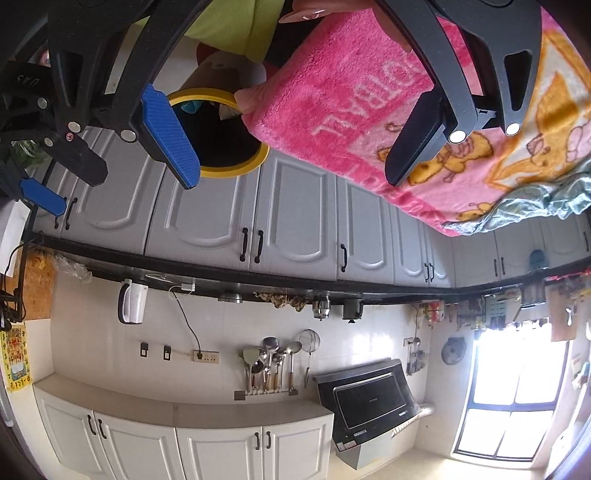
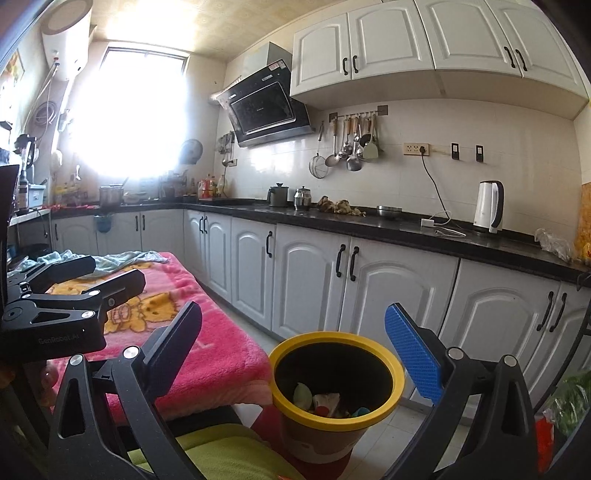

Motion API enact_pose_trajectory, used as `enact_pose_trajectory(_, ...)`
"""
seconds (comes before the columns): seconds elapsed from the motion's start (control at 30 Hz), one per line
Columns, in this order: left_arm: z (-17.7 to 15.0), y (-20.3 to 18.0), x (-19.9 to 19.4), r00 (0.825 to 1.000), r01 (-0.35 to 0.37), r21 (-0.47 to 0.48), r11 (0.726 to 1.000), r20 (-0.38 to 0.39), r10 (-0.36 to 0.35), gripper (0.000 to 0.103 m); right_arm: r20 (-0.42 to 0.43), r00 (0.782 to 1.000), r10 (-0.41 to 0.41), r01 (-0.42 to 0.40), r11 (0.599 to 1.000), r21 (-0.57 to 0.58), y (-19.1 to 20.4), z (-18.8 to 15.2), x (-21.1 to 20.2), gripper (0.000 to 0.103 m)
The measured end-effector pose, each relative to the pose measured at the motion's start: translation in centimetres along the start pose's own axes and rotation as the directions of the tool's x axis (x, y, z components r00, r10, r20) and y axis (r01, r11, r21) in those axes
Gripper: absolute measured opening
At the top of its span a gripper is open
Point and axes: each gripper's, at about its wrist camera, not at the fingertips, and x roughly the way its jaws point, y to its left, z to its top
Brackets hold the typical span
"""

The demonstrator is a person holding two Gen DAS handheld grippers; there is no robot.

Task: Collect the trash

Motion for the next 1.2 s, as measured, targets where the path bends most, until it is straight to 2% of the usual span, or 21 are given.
enact_pose_trajectory(1.2,-0.02,0.15,-0.01,1.0,-0.003,-0.009,1.0,-0.001,0.003,0.092,-0.001,1.0,-0.011,0.011,1.0,0.013,-0.16,-0.11,0.01,0.097)
